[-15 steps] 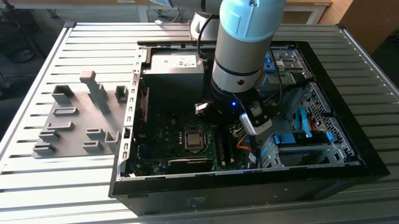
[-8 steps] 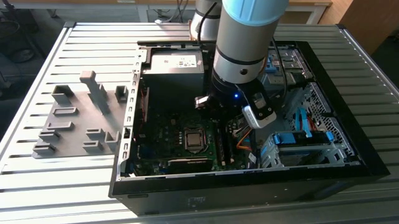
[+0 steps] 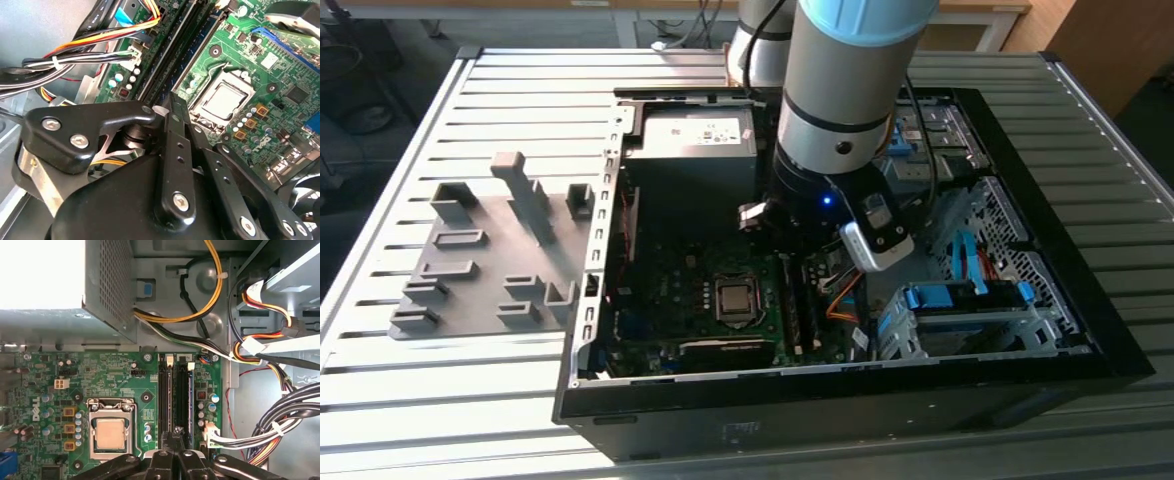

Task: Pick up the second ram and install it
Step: 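Press down the second ram until it locks into place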

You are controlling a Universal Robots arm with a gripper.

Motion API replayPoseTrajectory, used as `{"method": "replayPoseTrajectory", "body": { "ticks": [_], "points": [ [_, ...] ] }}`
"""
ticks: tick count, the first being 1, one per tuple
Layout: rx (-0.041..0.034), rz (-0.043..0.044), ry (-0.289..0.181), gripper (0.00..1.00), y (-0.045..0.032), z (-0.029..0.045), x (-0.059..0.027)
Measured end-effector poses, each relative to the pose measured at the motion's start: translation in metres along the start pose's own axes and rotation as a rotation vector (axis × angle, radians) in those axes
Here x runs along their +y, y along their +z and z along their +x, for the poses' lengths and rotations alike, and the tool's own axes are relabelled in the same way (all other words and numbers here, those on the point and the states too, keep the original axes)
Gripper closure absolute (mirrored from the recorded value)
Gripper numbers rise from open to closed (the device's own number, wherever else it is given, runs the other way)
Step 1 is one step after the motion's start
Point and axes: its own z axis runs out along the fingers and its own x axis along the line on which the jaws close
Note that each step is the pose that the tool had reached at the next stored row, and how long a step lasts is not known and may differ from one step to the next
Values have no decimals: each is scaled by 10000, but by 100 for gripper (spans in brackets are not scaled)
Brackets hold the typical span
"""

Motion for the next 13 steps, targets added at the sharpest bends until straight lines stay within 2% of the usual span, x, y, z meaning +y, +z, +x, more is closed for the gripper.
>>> {"method": "replayPoseTrajectory", "body": {
  "ticks": [5,11,13],
  "points": [
    [1,2,1,89,16,-7,10],
    [1,2,1,89,108,-8,17],
    [1,9,2,89,116,-8,5]
  ]
}}
